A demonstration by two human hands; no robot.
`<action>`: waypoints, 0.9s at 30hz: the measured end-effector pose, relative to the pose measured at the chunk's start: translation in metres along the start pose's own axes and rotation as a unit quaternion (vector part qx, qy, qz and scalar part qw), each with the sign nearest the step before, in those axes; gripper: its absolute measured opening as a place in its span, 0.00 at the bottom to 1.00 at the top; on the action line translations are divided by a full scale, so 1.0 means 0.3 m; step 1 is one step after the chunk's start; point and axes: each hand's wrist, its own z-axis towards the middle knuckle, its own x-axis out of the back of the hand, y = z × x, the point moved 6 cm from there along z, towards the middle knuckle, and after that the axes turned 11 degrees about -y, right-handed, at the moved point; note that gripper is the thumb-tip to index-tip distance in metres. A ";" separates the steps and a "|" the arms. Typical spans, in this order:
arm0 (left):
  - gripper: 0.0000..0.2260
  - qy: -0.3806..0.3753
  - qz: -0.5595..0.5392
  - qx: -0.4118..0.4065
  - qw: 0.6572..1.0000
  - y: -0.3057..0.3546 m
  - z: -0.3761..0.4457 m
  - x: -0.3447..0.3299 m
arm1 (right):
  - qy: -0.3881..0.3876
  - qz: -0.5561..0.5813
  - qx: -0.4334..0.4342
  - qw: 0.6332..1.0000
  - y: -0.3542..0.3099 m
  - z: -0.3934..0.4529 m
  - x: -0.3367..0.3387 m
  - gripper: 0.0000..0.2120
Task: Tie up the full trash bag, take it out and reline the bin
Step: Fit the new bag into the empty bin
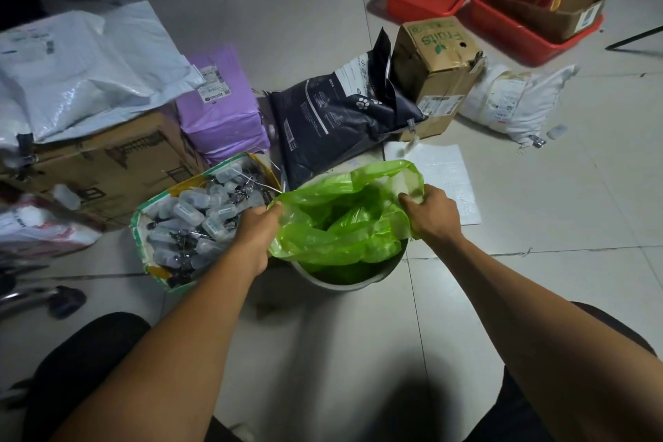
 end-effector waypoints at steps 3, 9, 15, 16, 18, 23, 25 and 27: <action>0.14 0.019 0.101 -0.023 0.994 -0.016 -0.005 0.020 | -0.012 -0.038 -0.004 0.999 0.039 -0.008 -0.017 0.19; 0.10 0.059 0.319 -0.033 0.945 -0.072 0.007 0.071 | -0.014 -0.076 -0.007 0.997 0.101 -0.030 -0.029 0.24; 0.13 0.064 0.224 -0.074 0.970 -0.030 -0.028 0.046 | -0.016 -0.006 0.065 0.998 0.052 -0.032 -0.022 0.27; 0.15 0.091 0.245 -0.107 0.959 0.000 -0.046 0.045 | -0.004 -0.003 0.081 0.997 0.041 -0.035 -0.017 0.31; 0.14 0.137 0.315 -0.212 0.915 0.068 -0.093 0.032 | 0.040 -0.016 0.118 0.992 0.009 -0.049 -0.001 0.32; 0.05 0.020 0.503 -0.354 0.788 0.116 -0.157 -0.120 | 0.141 -0.157 0.199 0.957 -0.101 -0.101 0.019 0.17; 0.06 -0.008 0.578 -0.340 0.742 0.115 -0.172 -0.166 | 0.141 -0.195 0.242 0.940 -0.136 -0.120 0.006 0.13; 0.10 -0.014 0.639 -0.287 0.713 0.103 -0.167 -0.187 | 0.114 -0.200 0.277 0.933 -0.156 -0.133 -0.014 0.08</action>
